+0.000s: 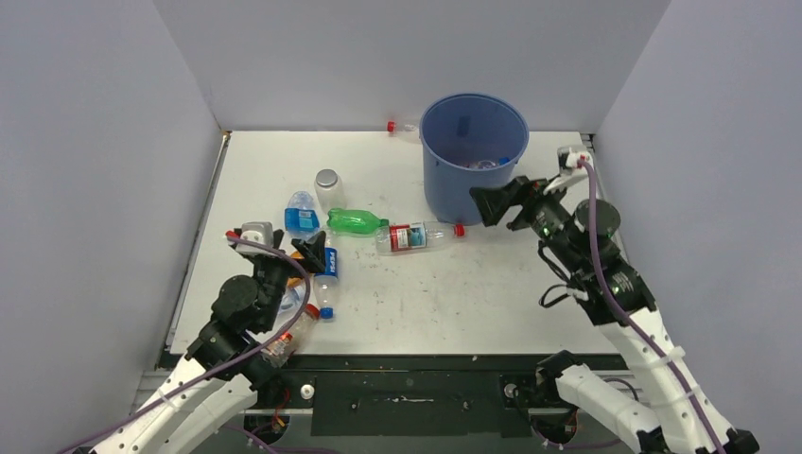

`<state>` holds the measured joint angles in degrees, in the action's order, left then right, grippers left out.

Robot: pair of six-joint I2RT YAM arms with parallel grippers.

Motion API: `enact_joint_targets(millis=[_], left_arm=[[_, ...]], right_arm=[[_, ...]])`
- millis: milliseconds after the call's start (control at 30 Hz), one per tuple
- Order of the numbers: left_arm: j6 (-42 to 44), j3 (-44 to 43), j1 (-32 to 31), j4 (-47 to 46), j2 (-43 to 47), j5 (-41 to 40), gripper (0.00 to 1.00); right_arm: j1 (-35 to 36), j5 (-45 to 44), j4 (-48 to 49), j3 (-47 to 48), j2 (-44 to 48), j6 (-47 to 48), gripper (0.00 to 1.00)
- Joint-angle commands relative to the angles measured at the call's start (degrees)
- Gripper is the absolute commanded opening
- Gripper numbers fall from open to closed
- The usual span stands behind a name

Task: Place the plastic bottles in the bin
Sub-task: Pick up the plastic bottle at the center of the board.

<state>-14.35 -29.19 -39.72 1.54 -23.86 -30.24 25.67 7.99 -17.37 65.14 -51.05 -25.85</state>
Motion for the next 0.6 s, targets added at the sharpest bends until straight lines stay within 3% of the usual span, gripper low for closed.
enact_joint_targets(millis=[0, 200, 367, 467, 567], left_arm=[[1.17, -3.38, -0.60, 1.49, -3.99, 4.28, 0.96], [7.43, -6.87, -0.87, 3.14, -16.32, 19.73, 0.96], [12.27, -22.36, -1.58, 15.86, -34.16, 32.56, 0.96], [13.90, -34.61, -2.09, 24.46, -48.23, 29.03, 0.96], [18.62, -38.64, -3.06, 25.39, -56.25, 26.72, 0.96]], right_arm=[[0.43, 5.56, 9.65, -16.67, 8.34, -6.00, 0.90], [0.61, 2.64, 16.65, -35.73, 18.36, -12.03, 0.90], [0.70, -0.16, 19.78, -42.01, 22.48, -12.44, 0.90], [0.70, -1.10, 18.32, -42.64, 22.48, -11.55, 0.90], [0.70, -1.62, 15.32, -42.16, 22.13, -10.58, 0.90]])
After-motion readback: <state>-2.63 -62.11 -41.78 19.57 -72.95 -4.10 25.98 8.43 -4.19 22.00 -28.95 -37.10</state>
